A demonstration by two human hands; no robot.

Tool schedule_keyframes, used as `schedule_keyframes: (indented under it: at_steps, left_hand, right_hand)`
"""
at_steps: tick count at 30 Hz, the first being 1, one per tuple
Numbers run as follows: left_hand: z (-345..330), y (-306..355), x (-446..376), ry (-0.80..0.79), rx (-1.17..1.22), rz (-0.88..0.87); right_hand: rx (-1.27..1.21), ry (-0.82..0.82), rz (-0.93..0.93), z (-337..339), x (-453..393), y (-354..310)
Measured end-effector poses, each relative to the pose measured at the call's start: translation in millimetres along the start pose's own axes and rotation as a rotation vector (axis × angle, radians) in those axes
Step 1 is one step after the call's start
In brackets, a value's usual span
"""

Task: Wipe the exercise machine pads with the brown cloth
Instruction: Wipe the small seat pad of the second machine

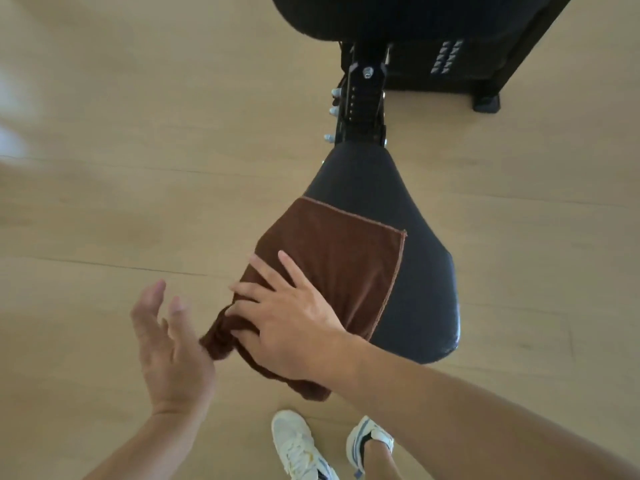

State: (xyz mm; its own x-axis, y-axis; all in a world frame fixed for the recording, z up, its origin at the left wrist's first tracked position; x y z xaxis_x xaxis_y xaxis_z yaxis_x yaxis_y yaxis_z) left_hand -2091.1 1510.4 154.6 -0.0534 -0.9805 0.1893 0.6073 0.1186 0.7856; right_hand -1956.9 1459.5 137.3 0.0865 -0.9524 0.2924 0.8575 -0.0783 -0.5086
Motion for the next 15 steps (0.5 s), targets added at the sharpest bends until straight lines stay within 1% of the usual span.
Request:
schedule_keyframes:
  at_steps: [2, 4, 8, 9, 11, 13, 15]
  left_hand:
    - [-2.5, 2.2, 0.0, -0.046, -0.067, -0.041]
    - [-15.1, 12.7, -0.9, -0.102, -0.086, -0.123]
    - [-54.8, 48.2, -3.4, -0.223, -0.140, -0.299]
    - [-63.5, 59.5, -4.1, -0.236, -0.170, -0.347]
    - [-77.3, 77.0, -6.5, -0.233, -0.244, -0.438]
    - [-86.8, 74.0, -15.7, -0.230, -0.325, -0.449]
    - [-92.4, 54.8, -25.5, -0.265, -0.392, -0.370]
  right_hand:
    - [-0.006, 0.043, -0.049, -3.8, 16.7, 4.1]
    - [-0.035, 0.113, -0.157, -3.5, 35.5, 16.5]
    - [-0.088, 0.344, -0.498, -1.1, 92.9, 51.0]
    - [-0.090, 0.403, -0.591, -1.1, 110.1, 61.0]
    - [-0.103, 0.468, -0.754, -2.7, 138.5, 80.1]
    - [-0.159, 0.511, -0.865, -3.1, 150.3, 95.2]
    - [-0.221, 0.552, -0.944, 4.7, 147.5, 106.7]
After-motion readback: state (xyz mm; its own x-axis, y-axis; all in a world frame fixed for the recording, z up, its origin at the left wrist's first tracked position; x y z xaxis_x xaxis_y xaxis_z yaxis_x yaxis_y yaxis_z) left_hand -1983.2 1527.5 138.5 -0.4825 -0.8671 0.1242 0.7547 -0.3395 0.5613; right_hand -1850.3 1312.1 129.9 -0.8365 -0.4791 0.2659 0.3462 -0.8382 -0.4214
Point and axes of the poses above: each hand's wrist, its own x-axis away from the middle knuckle, its own z-axis out of the back of the hand, y = z × x, the point moved 5 cm from there along -x, towards the middle knuckle, and after that the axes turned 4 degrees about -y, right-handed, at the moved point
